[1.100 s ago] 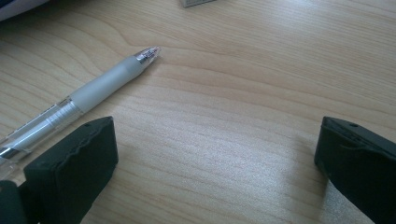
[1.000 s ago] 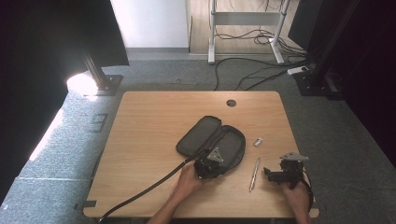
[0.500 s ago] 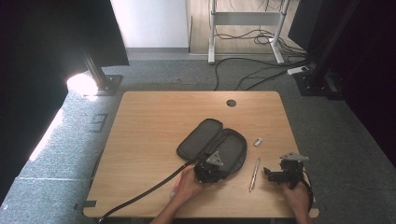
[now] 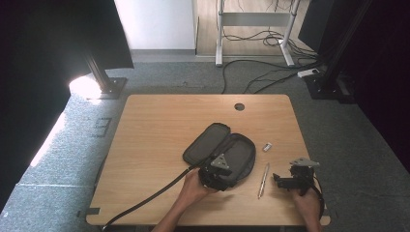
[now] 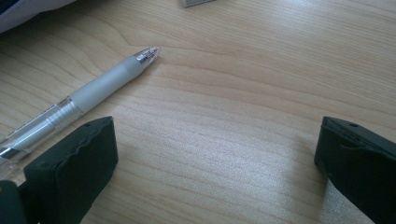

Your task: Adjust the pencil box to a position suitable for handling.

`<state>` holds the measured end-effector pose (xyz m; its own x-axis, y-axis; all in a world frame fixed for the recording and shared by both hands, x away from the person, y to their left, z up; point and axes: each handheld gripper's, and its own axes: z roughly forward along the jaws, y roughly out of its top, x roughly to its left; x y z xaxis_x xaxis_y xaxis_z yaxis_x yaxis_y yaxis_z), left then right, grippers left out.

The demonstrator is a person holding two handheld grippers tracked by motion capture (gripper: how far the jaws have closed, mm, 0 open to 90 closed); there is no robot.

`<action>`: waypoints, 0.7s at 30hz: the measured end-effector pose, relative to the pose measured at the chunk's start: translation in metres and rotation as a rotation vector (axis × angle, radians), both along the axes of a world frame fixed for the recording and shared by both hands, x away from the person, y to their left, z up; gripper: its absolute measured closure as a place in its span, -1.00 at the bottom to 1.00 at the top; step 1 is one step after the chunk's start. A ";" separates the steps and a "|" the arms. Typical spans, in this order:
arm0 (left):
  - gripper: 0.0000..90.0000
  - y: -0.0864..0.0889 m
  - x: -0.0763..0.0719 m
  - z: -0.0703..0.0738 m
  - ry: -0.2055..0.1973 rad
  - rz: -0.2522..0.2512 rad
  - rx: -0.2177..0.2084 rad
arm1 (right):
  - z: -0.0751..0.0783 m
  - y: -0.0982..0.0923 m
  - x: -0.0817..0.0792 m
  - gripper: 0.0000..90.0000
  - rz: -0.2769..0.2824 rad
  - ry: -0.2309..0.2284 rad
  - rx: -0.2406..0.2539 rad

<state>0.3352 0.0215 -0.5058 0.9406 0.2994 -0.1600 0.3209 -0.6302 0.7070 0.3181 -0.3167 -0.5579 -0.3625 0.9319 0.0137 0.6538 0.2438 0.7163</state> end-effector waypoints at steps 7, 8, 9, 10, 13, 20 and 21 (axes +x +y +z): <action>-0.23 0.012 0.008 0.007 0.024 0.051 -0.043 | 0.000 0.000 0.000 -1.00 -0.001 0.000 0.000; -0.26 0.013 0.009 0.007 0.025 0.059 -0.047 | 0.000 0.000 0.000 -1.00 0.000 0.000 0.000; -0.30 0.015 0.010 0.008 0.025 0.068 -0.045 | 0.000 0.000 0.000 -1.00 0.000 0.000 0.000; -0.32 0.018 0.011 0.008 0.022 0.077 -0.041 | 0.000 0.000 0.000 -1.00 0.000 0.000 0.000; -0.38 0.025 0.012 0.007 0.012 0.107 -0.042 | 0.000 0.000 0.000 -1.00 0.000 0.000 0.000; -0.57 0.042 0.015 0.003 -0.009 0.177 -0.029 | 0.000 0.000 0.000 -1.00 0.000 0.000 0.000; -0.59 0.042 0.015 0.003 -0.009 0.177 -0.029 | 0.000 0.000 0.000 -1.00 0.000 0.000 0.000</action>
<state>0.3507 0.0631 -0.5027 0.8753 0.4555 -0.1625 0.4182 -0.5442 0.7273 0.3181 -0.3167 -0.5579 -0.3624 0.9319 0.0134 0.6537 0.2439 0.7164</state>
